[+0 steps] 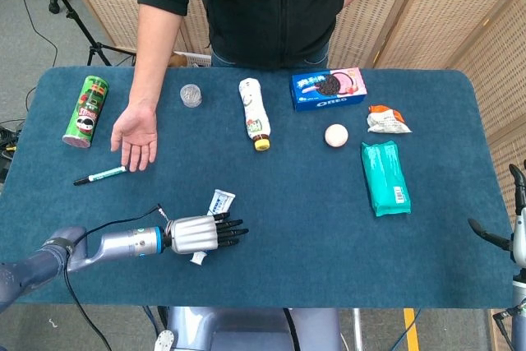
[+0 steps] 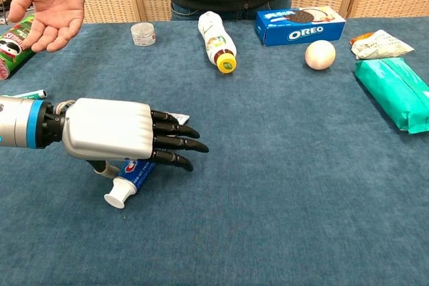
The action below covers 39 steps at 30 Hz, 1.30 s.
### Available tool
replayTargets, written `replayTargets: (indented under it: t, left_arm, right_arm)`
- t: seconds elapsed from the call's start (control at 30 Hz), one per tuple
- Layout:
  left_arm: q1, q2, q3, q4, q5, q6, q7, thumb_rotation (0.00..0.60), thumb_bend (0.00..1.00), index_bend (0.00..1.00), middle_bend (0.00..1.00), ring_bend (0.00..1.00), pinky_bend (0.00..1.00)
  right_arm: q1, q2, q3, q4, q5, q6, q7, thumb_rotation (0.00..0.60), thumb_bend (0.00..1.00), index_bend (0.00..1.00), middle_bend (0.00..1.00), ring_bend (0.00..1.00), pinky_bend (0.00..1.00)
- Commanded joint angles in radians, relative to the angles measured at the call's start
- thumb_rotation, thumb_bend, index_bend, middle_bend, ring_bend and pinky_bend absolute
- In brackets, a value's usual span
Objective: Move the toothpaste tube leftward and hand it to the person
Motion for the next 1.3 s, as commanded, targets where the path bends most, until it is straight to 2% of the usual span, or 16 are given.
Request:
replayTargets:
  t: [0.03, 0.1, 0.17, 0.27, 0.37, 0.57, 0.77, 0.87, 1.0, 1.13, 1.3]
  left_arm:
    - [-0.005, -0.016, 0.020, 0.019, -0.002, 0.023, -0.004, 0.600, 0.35, 0.39, 0.29, 0.21, 0.36]
    - [-0.004, -0.024, 0.033, 0.035, -0.001, 0.042, -0.007, 0.600, 0.48, 0.56, 0.41, 0.30, 0.43]
    - [-0.001, -0.032, 0.050, 0.053, -0.001, 0.063, -0.011, 0.600, 0.63, 0.66, 0.47, 0.36, 0.47]
    - [0.003, -0.036, 0.066, 0.071, -0.008, 0.078, -0.011, 0.600, 0.86, 0.71, 0.51, 0.40, 0.51]
    - [0.009, -0.036, 0.076, 0.083, -0.017, 0.101, -0.006, 0.600, 0.96, 0.73, 0.53, 0.41, 0.52]
    - [0.013, -0.022, 0.074, 0.081, -0.035, 0.168, 0.017, 0.600, 0.98, 0.74, 0.57, 0.42, 0.53]
    - [0.010, 0.005, 0.065, 0.050, -0.058, 0.189, 0.040, 0.600, 0.98, 0.74, 0.57, 0.42, 0.53]
    - [0.010, 0.034, 0.044, 0.015, -0.079, 0.218, 0.065, 0.600, 0.98, 0.74, 0.57, 0.42, 0.53]
    - [-0.004, 0.130, -0.012, -0.108, -0.114, 0.246, 0.154, 0.600, 0.98, 0.74, 0.57, 0.42, 0.53]
    - [-0.017, 0.272, -0.073, -0.321, -0.173, 0.207, 0.276, 0.600, 0.98, 0.74, 0.57, 0.42, 0.53]
    - [-0.012, 0.410, -0.119, -0.523, -0.223, 0.177, 0.378, 0.600, 0.98, 0.75, 0.57, 0.42, 0.53]
  right_arm:
    - [-0.003, 0.003, 0.003, -0.001, -0.005, -0.003, 0.006, 0.600, 0.00, 0.00, 0.00, 0.00, 0.04]
    - [-0.005, 0.003, 0.005, -0.001, -0.008, -0.005, 0.009, 0.600, 0.00, 0.00, 0.00, 0.00, 0.04]
    - [-0.007, 0.004, 0.007, -0.002, -0.012, -0.006, 0.012, 0.600, 0.00, 0.00, 0.00, 0.00, 0.04]
    - [-0.008, 0.005, 0.008, -0.004, -0.018, -0.010, 0.011, 0.600, 0.00, 0.00, 0.00, 0.00, 0.04]
    - [-0.011, 0.005, 0.010, -0.008, -0.024, -0.011, 0.015, 0.600, 0.00, 0.00, 0.00, 0.00, 0.04]
    - [-0.016, 0.009, 0.013, -0.014, -0.032, -0.016, 0.027, 0.600, 0.00, 0.00, 0.00, 0.00, 0.04]
    - [-0.019, 0.012, 0.015, -0.019, -0.039, -0.020, 0.032, 0.600, 0.00, 0.00, 0.00, 0.00, 0.04]
    - [-0.021, 0.014, 0.015, -0.022, -0.043, -0.022, 0.034, 0.600, 0.00, 0.00, 0.00, 0.00, 0.04]
    - [-0.022, 0.015, 0.017, -0.026, -0.046, -0.027, 0.038, 0.600, 0.00, 0.00, 0.00, 0.00, 0.04]
    - [-0.024, 0.015, 0.016, -0.032, -0.053, -0.028, 0.040, 0.600, 0.00, 0.00, 0.00, 0.00, 0.04]
    - [-0.028, 0.019, 0.015, -0.042, -0.064, -0.024, 0.045, 0.600, 0.00, 0.00, 0.00, 0.00, 0.04]
